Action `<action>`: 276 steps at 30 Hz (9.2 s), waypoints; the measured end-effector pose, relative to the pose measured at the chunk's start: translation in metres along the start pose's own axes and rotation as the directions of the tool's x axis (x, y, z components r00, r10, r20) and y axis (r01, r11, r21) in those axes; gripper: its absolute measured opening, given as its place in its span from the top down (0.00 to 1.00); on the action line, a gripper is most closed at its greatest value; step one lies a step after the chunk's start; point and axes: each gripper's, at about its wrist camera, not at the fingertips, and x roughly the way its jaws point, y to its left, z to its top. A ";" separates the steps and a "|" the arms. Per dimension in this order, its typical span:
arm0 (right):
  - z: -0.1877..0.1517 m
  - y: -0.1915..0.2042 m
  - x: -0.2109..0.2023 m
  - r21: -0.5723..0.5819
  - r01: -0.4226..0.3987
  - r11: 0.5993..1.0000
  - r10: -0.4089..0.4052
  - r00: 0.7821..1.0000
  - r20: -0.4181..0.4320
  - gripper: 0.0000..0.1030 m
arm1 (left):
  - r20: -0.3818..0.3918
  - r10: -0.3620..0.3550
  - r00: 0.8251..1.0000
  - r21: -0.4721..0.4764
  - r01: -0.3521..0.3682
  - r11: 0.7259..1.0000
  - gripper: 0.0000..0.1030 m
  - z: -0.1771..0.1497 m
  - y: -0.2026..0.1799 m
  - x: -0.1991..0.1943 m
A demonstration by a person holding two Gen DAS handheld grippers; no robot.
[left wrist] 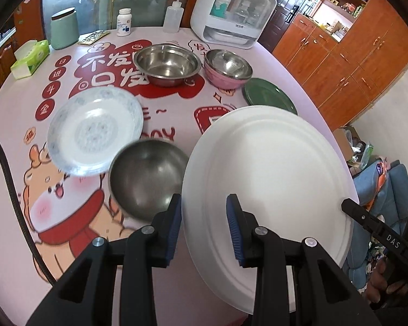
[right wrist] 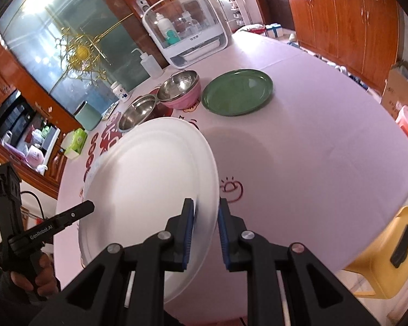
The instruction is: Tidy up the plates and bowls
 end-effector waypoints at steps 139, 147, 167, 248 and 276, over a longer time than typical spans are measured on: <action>0.062 0.116 0.097 -0.302 -0.168 0.938 0.130 0.981 -0.142 0.41 | 0.041 0.399 0.916 -0.308 -0.368 0.877 0.25 -0.004 0.126 -0.090; 0.059 0.146 0.108 -0.209 -0.142 0.967 0.113 0.983 -0.146 0.41 | 0.034 0.348 0.937 -0.243 -0.330 0.912 0.25 0.024 0.178 -0.086; 0.081 0.180 0.176 0.004 -0.167 0.986 0.162 0.947 -0.279 0.41 | -0.018 0.214 0.977 -0.288 -0.210 0.934 0.25 0.056 0.255 -0.034; 0.065 0.177 0.303 0.129 -0.342 0.931 0.361 0.802 -0.476 0.93 | -0.073 0.063 0.995 -0.233 -0.078 0.969 0.85 0.083 0.256 0.101; 0.063 0.222 0.252 -0.003 -0.422 0.907 0.392 0.844 -0.366 0.91 | 0.042 0.079 0.996 -0.254 -0.066 0.965 0.84 0.070 0.263 0.039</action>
